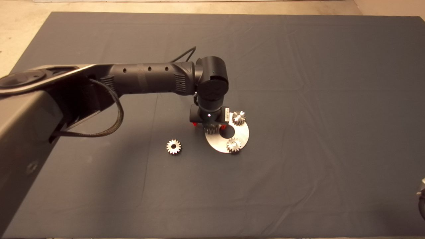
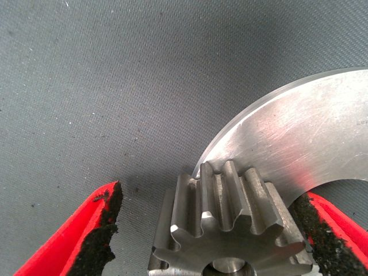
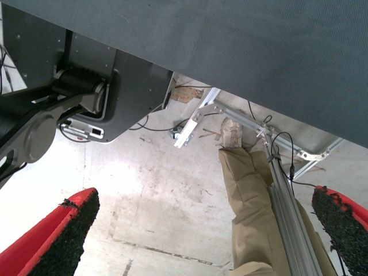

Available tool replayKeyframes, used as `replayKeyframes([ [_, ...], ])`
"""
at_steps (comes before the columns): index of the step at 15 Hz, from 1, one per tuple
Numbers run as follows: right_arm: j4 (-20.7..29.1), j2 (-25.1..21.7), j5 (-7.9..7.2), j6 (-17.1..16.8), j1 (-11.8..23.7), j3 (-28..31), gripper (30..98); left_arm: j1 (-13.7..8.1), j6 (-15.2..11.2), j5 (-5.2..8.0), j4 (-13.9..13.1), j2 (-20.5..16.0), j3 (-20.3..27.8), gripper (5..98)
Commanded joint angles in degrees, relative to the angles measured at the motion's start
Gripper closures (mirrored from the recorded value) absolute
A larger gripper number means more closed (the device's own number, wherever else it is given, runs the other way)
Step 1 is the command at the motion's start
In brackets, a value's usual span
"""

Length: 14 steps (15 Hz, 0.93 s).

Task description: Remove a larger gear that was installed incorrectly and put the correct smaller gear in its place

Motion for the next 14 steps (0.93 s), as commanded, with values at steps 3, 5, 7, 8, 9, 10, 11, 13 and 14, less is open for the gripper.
replayKeyframes([
  [3, -1.63, -0.24, -7.18, -0.26, -0.91, 0.2, 30.8, -0.65, 0.72, 8.04, -1.19, -0.17, -1.29, 33.0],
  [5, -1.63, -0.06, -7.27, -0.19, -1.5, 0.2, 30.8, -0.65, 1.52, 8.04, -1.36, -0.26, -1.9, 37.5],
  [7, -1.63, 0.02, -7.27, -0.18, -1.59, 0.2, 30.8, -0.65, 1.87, 8.04, -1.45, -0.17, -2.2, 40.7],
  [8, -1.72, 0.02, -7.27, -0.26, -1.59, 0.2, 30.8, -0.65, 1.96, 8.04, -1.45, 0.01, -2.6, 42.5],
  [9, -1.63, 0.02, -7.27, -0.26, -1.59, 0.2, 30.8, -0.65, 2.31, 8.04, -1.45, 0.01, -2.78, 45.5],
  [10, -1.63, 0.11, -7.27, -0.24, -1.59, 0.2, 30.8, -0.65, 2.31, 8.04, -1.45, -0.05, -3.13, 47.0],
  [11, -1.64, 0.13, -7.27, -0.19, -1.59, 0.2, 30.8, -0.65, 2.4, 8.04, -1.45, 0.09, -3.66, 48.1],
  [13, -1.63, 0.2, -7.27, -0.26, -1.59, 0.2, 30.8, -0.64, 2.4, 8.04, -1.88, 0.09, -4.18, 50.4],
  [14, -1.63, 0.2, -7.27, -0.26, -1.59, 0.2, 30.8, -0.65, 2.48, 8.04, -2.51, 0.08, -4.36, 52.1],
])
